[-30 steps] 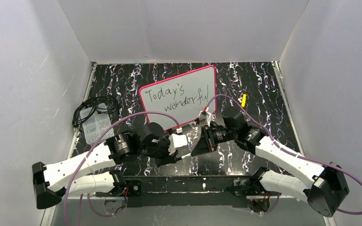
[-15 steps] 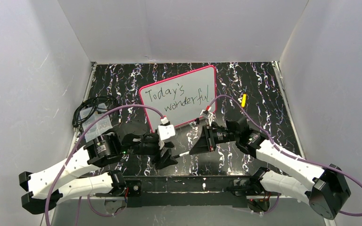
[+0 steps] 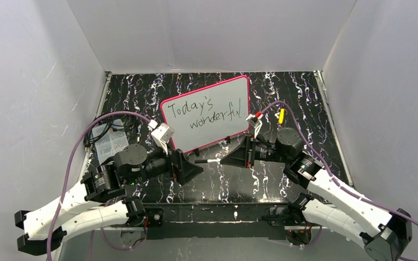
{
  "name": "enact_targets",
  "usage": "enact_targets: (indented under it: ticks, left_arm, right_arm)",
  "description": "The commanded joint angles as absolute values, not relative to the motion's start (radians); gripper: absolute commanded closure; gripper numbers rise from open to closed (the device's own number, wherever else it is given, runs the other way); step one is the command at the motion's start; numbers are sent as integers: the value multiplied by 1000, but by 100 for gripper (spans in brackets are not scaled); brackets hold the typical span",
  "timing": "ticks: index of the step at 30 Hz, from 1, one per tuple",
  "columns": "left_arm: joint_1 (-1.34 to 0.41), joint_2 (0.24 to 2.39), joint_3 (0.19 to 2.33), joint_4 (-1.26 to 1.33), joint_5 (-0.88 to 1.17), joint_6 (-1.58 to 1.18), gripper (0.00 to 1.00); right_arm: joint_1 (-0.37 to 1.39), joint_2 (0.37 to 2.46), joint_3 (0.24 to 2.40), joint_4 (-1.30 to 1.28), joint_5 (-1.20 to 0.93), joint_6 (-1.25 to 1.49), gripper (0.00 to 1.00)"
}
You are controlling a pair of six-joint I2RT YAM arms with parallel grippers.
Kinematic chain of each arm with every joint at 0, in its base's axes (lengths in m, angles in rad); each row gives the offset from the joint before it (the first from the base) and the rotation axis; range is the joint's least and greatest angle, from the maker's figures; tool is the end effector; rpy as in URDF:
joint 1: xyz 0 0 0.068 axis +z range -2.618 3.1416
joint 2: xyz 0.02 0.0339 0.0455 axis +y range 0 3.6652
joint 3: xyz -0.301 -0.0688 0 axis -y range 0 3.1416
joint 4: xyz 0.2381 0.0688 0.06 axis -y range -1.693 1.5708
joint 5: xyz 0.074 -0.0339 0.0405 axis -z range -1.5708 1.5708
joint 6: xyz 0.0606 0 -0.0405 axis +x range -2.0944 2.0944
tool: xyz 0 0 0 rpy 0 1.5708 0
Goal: Write a sentence on the whiteboard
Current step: Close the whiteboard marker at the center of the board.
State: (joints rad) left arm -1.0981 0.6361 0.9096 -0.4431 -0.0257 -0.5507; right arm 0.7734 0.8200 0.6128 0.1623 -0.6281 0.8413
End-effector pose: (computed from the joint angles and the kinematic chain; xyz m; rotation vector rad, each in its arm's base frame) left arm 0.0576 -0.1093 0.3917 0.4923 1.8294 -1.1563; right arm 0.1060 0.1533 0.3378 -0.5061 1.8493 1.6760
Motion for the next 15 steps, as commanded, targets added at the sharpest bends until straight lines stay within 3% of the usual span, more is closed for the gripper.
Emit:
enact_targets:
  ticks: [1, 8, 15]
  left_arm:
    - [-1091, 659, 943, -472, -164, -674, 16]
    - [-1091, 744, 1012, -534, -215, -680, 16]
    - [-1090, 821, 1042, -489, -222, -656, 18]
  right_arm:
    - [776, 763, 699, 148, -510, 815, 99]
    - [775, 726, 764, 13, -363, 750, 99]
    - [778, 756, 781, -28, -357, 732, 99]
